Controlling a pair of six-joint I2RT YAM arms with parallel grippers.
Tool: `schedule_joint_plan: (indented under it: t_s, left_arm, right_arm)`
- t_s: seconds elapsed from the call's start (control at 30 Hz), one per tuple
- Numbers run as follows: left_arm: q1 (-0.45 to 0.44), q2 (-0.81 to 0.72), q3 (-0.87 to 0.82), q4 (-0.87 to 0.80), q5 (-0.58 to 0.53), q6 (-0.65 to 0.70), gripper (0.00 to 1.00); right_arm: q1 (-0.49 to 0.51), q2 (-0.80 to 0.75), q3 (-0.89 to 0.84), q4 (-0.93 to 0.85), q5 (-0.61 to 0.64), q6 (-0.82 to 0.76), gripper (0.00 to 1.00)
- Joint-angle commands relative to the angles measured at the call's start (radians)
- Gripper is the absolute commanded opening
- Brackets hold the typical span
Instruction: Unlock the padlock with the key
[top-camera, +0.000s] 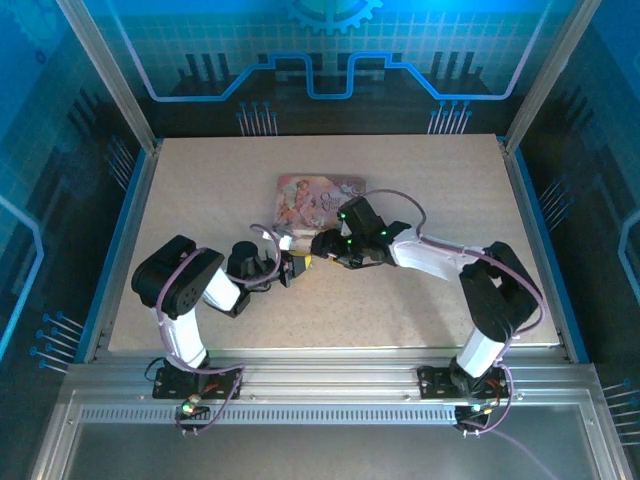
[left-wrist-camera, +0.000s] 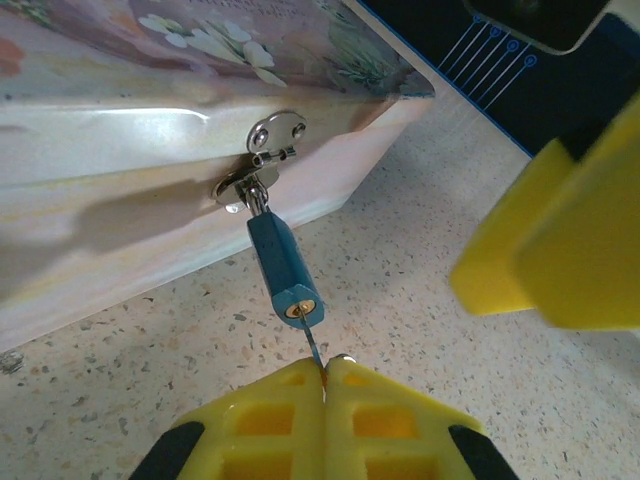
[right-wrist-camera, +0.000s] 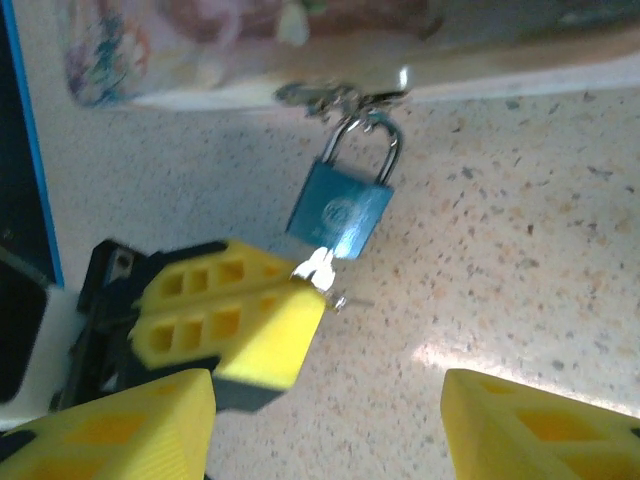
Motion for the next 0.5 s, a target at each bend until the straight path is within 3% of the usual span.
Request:
schedule_joint_plan:
  t_s: [0.0, 0.47]
  left_arm:
    - [-0.009, -0.011, -0.015, 0.042, -0.003, 0.047, 0.00]
    - [-0.010, -0.015, -0.027, 0.036, -0.002, 0.060, 0.00]
  right_arm:
    - [0.024, 0.065, 0.051, 0.046, 0.058, 0.045, 0.62]
    - [0.064, 0.188, 0.132, 0.070, 0.167, 0.129, 0.63]
